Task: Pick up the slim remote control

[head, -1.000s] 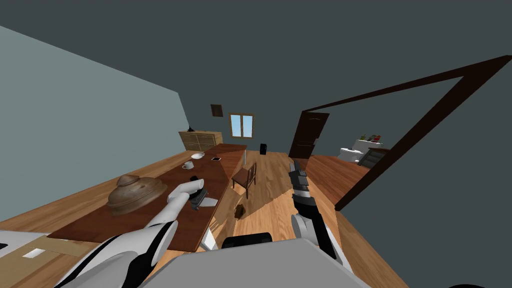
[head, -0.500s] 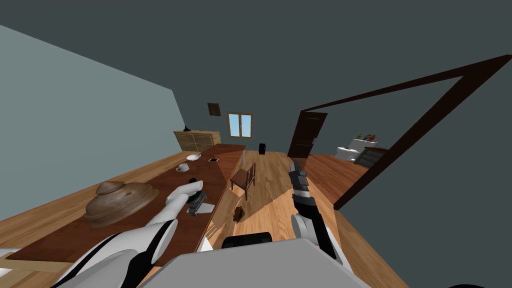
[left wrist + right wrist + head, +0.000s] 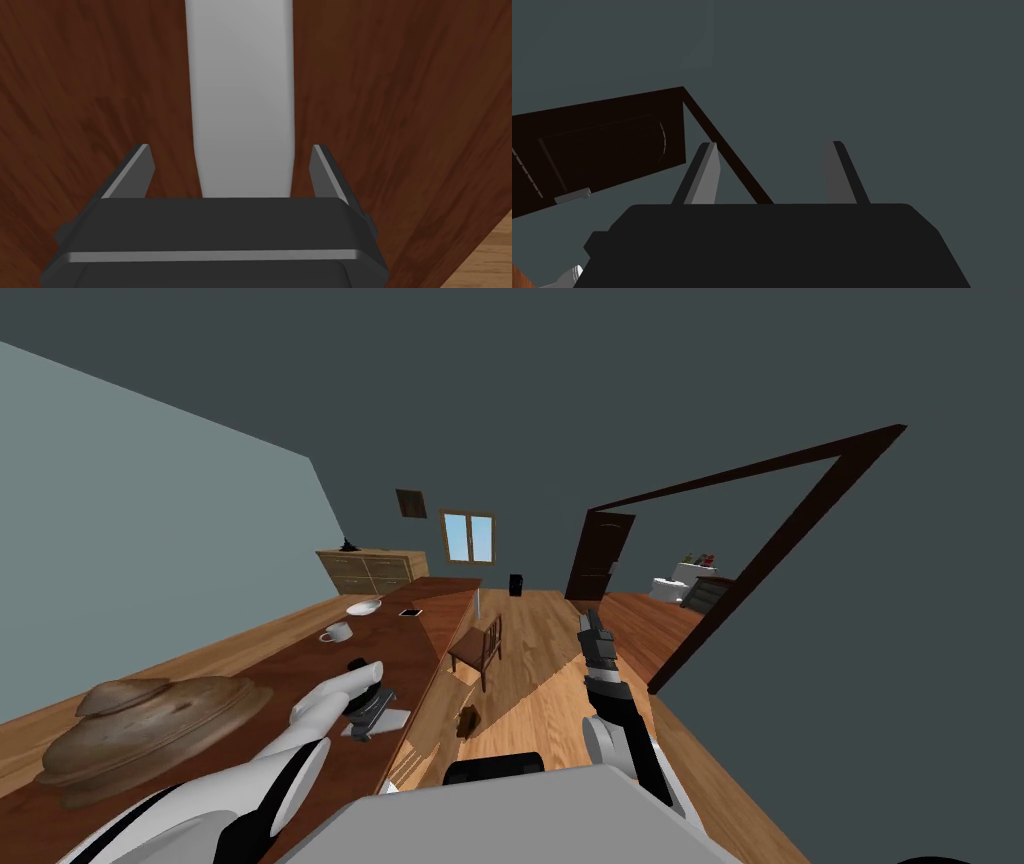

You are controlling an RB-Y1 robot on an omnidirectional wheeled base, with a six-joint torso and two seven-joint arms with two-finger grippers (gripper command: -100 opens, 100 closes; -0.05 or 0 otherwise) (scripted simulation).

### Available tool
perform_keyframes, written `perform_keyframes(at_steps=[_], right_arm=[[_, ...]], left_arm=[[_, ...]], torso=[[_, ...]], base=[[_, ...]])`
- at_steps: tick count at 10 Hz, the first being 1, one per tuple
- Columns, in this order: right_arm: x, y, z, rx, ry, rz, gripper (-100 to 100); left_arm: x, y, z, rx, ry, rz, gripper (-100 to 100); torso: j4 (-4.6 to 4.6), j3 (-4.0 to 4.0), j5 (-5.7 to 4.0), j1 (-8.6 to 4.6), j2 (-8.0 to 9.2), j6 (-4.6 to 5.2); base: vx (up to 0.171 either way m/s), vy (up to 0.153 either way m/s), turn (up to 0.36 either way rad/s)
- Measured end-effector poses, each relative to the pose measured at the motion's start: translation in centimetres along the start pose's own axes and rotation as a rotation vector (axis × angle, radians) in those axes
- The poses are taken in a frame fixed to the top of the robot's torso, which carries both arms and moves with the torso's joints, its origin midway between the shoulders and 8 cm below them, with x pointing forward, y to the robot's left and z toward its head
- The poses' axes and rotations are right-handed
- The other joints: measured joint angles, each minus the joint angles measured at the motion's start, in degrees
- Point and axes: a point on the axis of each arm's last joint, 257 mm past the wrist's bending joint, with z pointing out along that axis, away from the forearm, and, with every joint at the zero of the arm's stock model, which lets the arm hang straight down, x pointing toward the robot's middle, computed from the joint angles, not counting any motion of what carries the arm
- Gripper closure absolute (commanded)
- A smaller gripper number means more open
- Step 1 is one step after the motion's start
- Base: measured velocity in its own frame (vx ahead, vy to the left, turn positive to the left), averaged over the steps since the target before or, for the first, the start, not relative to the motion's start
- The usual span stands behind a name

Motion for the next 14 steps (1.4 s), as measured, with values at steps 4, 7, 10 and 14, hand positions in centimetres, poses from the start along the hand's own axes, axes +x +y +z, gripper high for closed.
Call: perform_keyframes(at_steps=[4, 7, 10, 14], right_arm=[[0.0, 0.0, 0.0, 0.0, 0.0, 0.0, 0], [0.0, 0.0, 0.0, 0.0, 0.0, 0.0, 0], [0.0, 0.0, 0.0, 0.0, 0.0, 0.0, 0], [0.0, 0.0, 0.0, 0.0, 0.0, 0.0, 0]], left_arm=[[-6.0, 6.3, 0.5, -0.004, 0.0, -0.085, -100], [-9.4, 9.4, 0.5, 0.01, -0.016, -0.128, -100], [-9.7, 10.6, 0.8, 0.004, -0.017, -0.138, -100], [-10.6, 11.9, 0.6, 0.002, -0.021, -0.156, 100]], torso=[[0.0, -0.03, -0.05, -0.19, -0.05, 0.03], [-0.01, -0.03, -0.02, -0.07, -0.05, 0.02], [0.03, 0.06, 0.03, 0.14, 0.09, 0.0], [0.05, 0.06, 0.04, 0.16, 0.08, 0.06]], base=[[0.043, -0.09, -0.236], [0.034, -0.052, -0.083], [0.006, -0.011, -0.051], [0.001, -0.003, -0.004]])
